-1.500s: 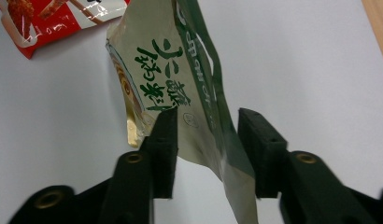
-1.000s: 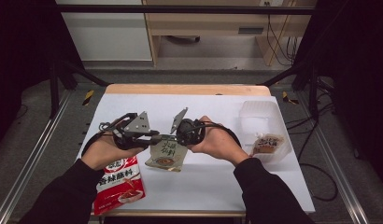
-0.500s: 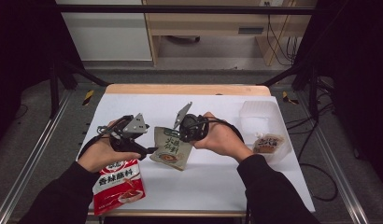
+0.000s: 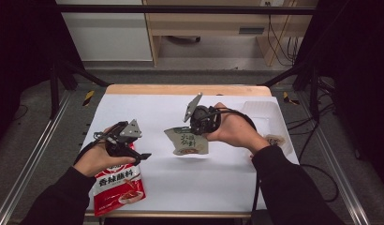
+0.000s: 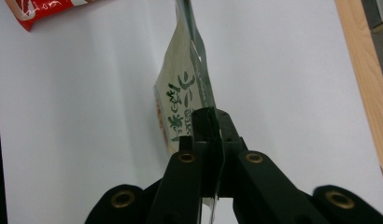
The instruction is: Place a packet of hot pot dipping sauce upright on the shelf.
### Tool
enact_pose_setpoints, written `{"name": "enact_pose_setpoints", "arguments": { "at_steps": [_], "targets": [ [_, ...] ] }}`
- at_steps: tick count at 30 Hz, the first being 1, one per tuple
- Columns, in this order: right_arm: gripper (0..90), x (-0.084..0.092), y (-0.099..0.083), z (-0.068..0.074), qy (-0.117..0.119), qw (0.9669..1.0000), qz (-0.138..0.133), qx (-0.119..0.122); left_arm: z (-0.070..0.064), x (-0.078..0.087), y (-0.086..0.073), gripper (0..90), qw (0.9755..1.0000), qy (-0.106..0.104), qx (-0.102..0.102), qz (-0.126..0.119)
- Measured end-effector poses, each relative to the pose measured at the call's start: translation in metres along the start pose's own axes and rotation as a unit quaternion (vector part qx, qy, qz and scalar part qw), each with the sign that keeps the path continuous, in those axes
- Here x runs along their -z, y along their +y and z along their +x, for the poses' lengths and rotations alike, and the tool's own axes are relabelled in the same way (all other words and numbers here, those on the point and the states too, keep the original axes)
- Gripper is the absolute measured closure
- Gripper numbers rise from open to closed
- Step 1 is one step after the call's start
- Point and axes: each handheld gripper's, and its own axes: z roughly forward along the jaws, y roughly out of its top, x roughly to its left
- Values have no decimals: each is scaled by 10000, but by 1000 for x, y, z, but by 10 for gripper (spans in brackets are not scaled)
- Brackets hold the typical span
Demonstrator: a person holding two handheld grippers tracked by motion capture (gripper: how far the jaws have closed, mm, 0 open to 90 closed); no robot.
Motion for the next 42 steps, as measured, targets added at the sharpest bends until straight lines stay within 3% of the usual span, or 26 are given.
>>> {"name": "enact_pose_setpoints", "arguments": {
  "at_steps": [11,19,24,29,42],
  "targets": [
    [900,24,-11,-13,-129,9999,-16,5,4,-7,-17,93,9997,54,250,10],
    [900,43,-14,-23,-232,9996,-110,-127,9,-8,-29,76,9991,141,394,16],
    [900,60,-15,-32,-376,9992,-84,-137,11,-8,-35,74,9983,154,549,-132],
    [900,72,-16,-40,-488,9986,-115,-175,12,-6,-39,72,9981,233,556,-136],
    [900,107,-27,-59,-778,9962,-182,-337,19,-4,-61,71,9930,341,1026,-478]
  ]
}}
